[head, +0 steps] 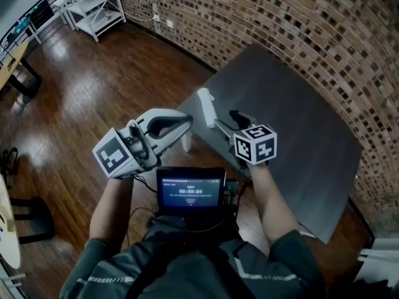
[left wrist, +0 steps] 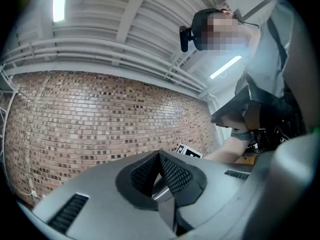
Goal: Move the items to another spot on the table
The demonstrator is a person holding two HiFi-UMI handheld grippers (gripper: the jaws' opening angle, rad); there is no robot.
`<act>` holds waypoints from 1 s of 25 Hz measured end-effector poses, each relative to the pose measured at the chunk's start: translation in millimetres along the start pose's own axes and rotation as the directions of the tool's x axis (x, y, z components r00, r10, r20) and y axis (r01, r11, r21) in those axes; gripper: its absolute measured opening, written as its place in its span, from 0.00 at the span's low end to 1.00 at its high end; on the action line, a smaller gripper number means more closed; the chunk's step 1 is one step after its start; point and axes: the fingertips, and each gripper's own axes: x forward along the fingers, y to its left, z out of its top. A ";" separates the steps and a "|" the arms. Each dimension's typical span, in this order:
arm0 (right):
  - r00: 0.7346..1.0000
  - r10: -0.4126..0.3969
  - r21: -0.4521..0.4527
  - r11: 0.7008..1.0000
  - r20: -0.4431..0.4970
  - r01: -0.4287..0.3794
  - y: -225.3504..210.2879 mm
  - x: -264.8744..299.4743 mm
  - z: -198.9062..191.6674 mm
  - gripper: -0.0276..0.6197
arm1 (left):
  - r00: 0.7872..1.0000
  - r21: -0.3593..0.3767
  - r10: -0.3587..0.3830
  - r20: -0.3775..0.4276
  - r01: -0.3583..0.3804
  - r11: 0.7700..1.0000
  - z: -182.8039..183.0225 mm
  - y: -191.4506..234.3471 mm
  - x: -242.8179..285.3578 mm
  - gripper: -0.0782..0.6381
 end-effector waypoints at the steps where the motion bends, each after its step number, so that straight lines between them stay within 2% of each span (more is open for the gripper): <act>1: 1.000 -0.005 0.004 1.000 -0.013 0.005 -1.5 9.0 0.0 0.46 | 1.000 -0.006 -0.001 0.002 0.001 1.000 -2.4 7.1 -2.8 0.10; 5: 0.997 -0.036 0.025 0.999 -0.070 0.038 -17.5 41.7 -2.6 0.46 | 1.000 -0.037 0.012 0.023 -0.011 0.999 -9.1 33.9 -5.6 0.10; 9: 0.987 -0.048 0.032 0.998 -0.153 0.054 -40.4 73.3 -17.4 0.46 | 1.000 -0.061 0.024 0.011 -0.023 0.998 -24.1 50.9 -2.7 0.10; 14: 0.973 -0.007 0.069 0.997 -0.230 0.024 -60.1 115.0 -32.7 0.51 | 0.998 -0.067 0.058 -0.021 -0.060 0.996 -43.9 73.9 5.2 0.10; 18: 0.953 0.000 0.084 0.996 -0.304 0.027 -78.5 142.0 -51.7 0.51 | 0.994 -0.077 0.096 -0.043 -0.099 0.992 -54.4 92.8 11.6 0.10; 20: 0.941 0.004 0.093 0.995 -0.338 0.029 -86.8 158.1 -63.1 0.56 | 0.992 -0.085 0.117 -0.045 -0.120 0.989 -59.6 102.9 12.0 0.10; 25: 0.902 0.022 0.116 0.993 -0.432 0.032 -102.5 190.5 -98.1 0.56 | 0.987 -0.113 0.145 -0.076 -0.153 0.982 -80.2 120.7 14.1 0.10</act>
